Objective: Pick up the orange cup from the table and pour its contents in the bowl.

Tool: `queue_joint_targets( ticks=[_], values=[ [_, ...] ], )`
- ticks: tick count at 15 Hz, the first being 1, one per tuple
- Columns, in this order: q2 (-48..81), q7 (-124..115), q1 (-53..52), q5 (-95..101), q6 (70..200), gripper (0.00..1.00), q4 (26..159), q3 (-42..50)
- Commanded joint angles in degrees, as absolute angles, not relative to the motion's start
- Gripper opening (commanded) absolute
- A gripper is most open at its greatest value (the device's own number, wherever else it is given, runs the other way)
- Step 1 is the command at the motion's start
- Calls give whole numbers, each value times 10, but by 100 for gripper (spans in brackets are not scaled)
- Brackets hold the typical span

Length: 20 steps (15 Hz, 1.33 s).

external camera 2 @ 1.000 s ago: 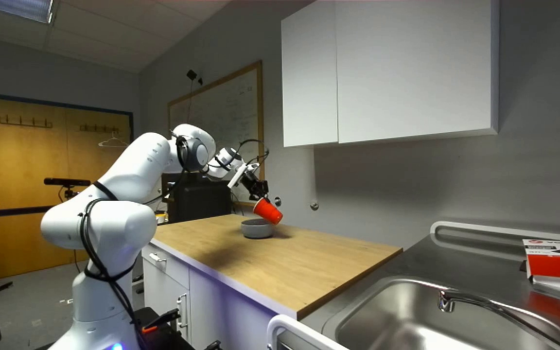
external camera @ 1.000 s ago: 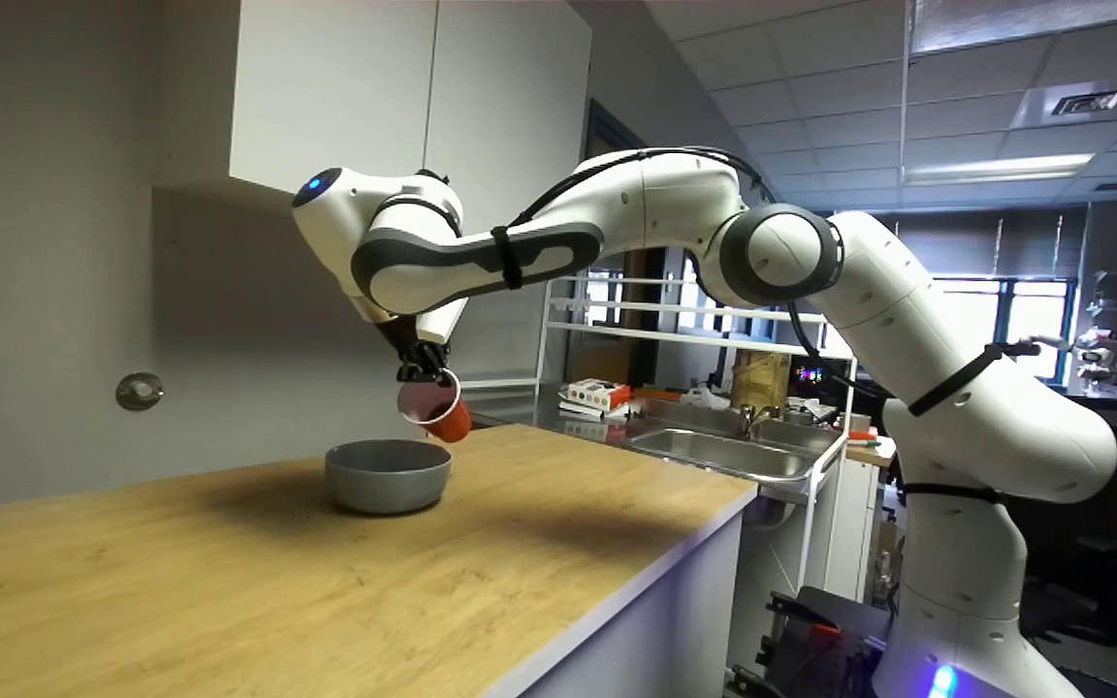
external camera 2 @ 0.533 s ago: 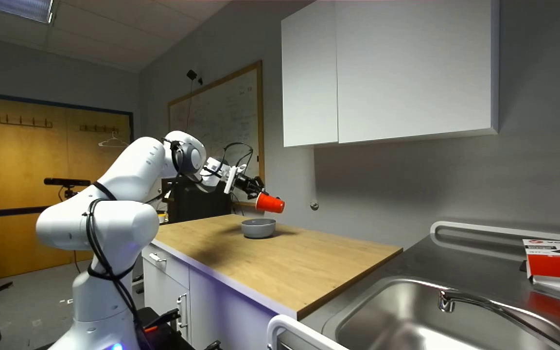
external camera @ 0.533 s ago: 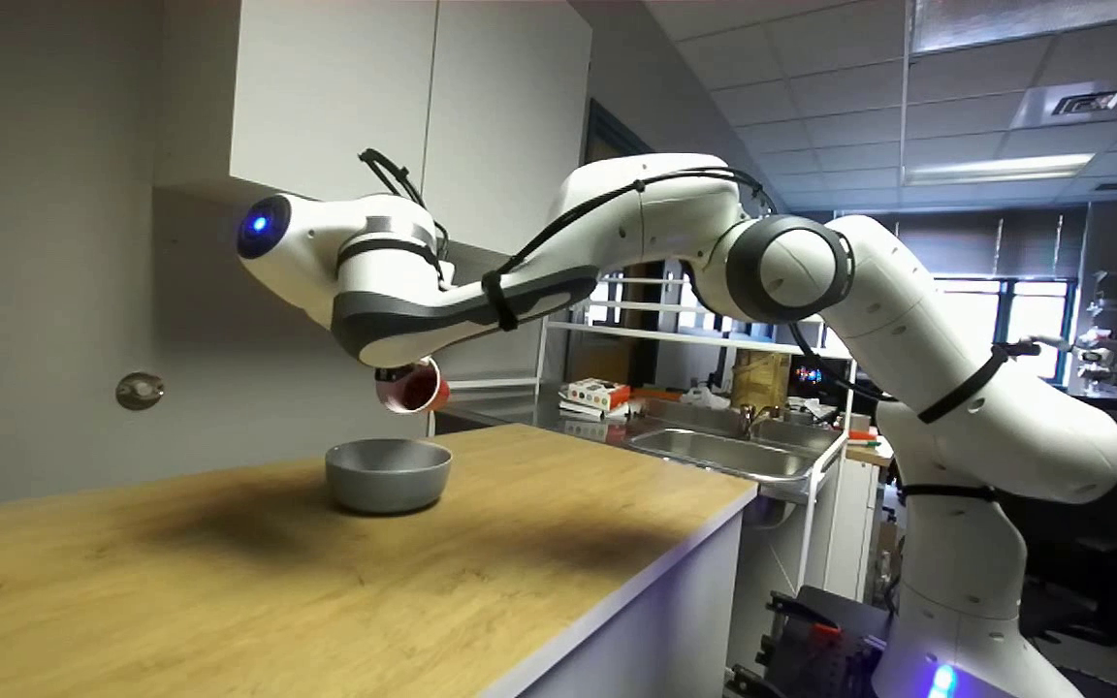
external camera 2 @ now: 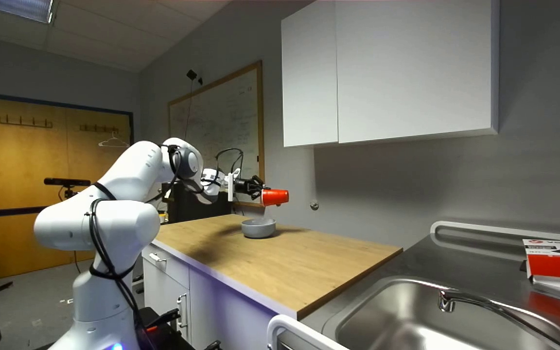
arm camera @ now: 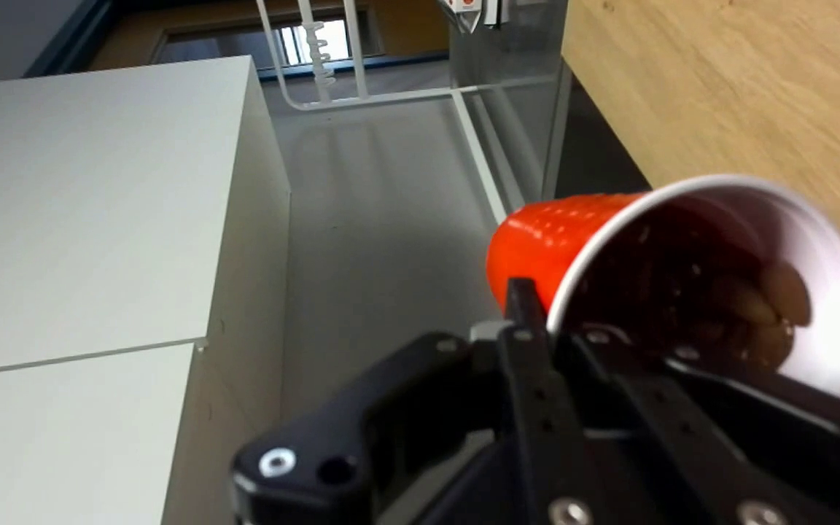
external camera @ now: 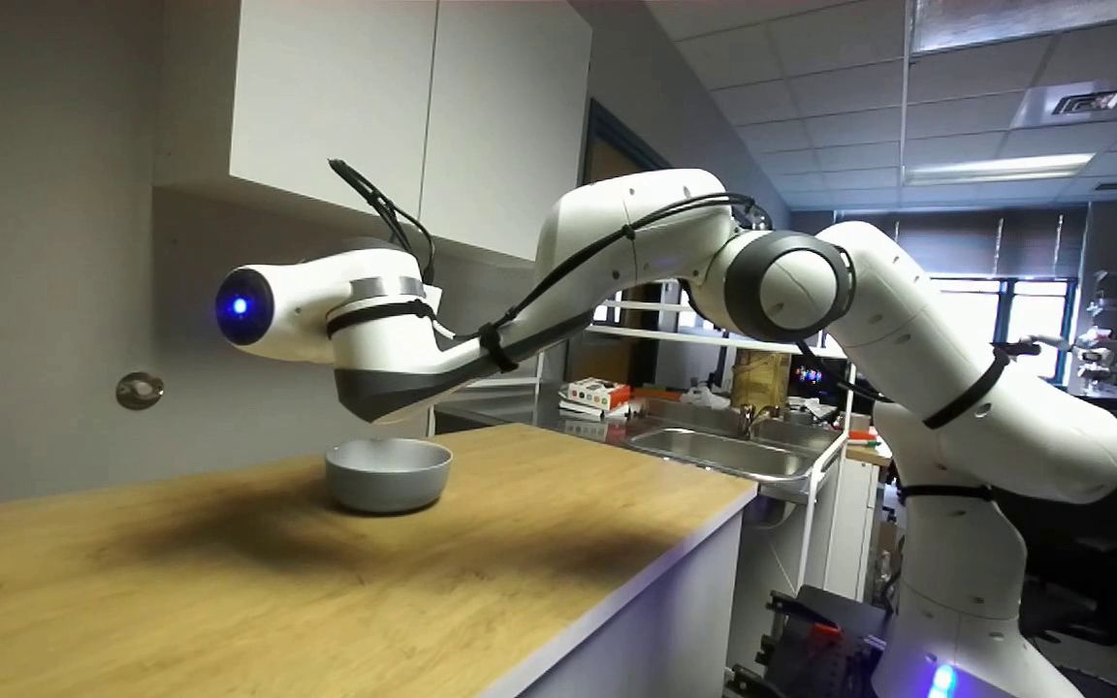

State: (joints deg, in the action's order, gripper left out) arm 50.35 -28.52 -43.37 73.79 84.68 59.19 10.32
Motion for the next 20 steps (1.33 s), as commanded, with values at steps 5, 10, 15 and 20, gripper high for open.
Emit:
queue_joint_targets(
  ticks=[5,10,15,20],
  values=[
    [448,-356,-478,775,809,2,697,114],
    [416,-375,-525,796,754,2,773,114],
    [383,-408,-542,848,748,2,848,128],
    [361,-429,-458,931,678,2,880,21]
  ],
)
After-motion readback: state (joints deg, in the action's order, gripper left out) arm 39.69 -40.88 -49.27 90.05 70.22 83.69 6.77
